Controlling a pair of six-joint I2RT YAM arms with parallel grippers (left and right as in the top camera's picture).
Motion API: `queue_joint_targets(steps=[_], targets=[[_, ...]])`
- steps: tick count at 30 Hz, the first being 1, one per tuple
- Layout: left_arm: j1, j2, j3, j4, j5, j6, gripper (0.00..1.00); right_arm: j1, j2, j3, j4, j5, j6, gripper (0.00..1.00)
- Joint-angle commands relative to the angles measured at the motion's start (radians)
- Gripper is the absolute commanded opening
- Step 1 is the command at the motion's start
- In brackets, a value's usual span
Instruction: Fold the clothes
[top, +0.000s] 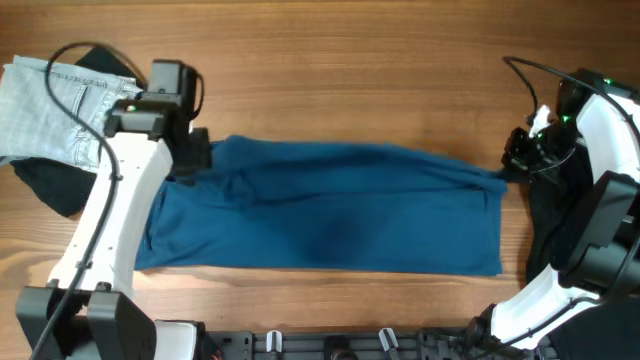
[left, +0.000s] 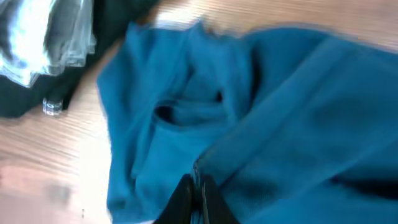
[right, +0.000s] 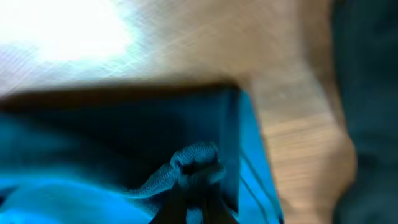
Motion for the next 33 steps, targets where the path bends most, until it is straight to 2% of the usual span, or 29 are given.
queue_joint_targets(steps=[1,5,9,14,16,20,26,29,31,33], targets=[[0.103,-0.022,0.008,-0.079,0.011,-0.105,0.04,-0.002,-0.015,0.011,-0.039,0.073,0.042,0.04],[0.184,-0.022,0.008,-0.137,0.015,-0.116,0.04,-0.002,-0.015,0.011,-0.089,0.061,-0.029,0.04],[0.195,-0.022,0.008,-0.142,0.016,-0.116,0.04,-0.002,-0.015,0.011,-0.066,0.043,-0.032,0.05],[0.195,-0.022,0.008,-0.116,0.029,-0.116,0.04,-0.002,-0.015,0.011,0.253,-0.195,-0.148,0.05],[0.195,-0.022,0.008,-0.116,0.029,-0.116,0.04,-0.002,-0.015,0.011,0.366,-0.298,-0.283,0.04],[0.195,-0.022,0.008,-0.117,0.029,-0.116,0.04,-0.002,-0.015,0.011,0.376,-0.332,-0.447,0.04],[0.195,-0.022,0.008,-0.147,0.025,-0.145,0.04,0.003,-0.027,0.011,0.177,-0.311,-0.410,0.05],[0.195,-0.022,0.008,-0.168,0.025,-0.146,0.04,0.016,-0.057,0.011,0.111,-0.160,-0.319,0.05],[0.195,-0.022,0.008,-0.198,0.000,-0.162,0.04,0.033,-0.119,0.010,0.054,0.009,-0.207,0.04],[0.195,-0.022,0.008,-0.218,-0.020,-0.195,0.04,0.035,-0.158,0.006,0.045,0.013,-0.190,0.04]])
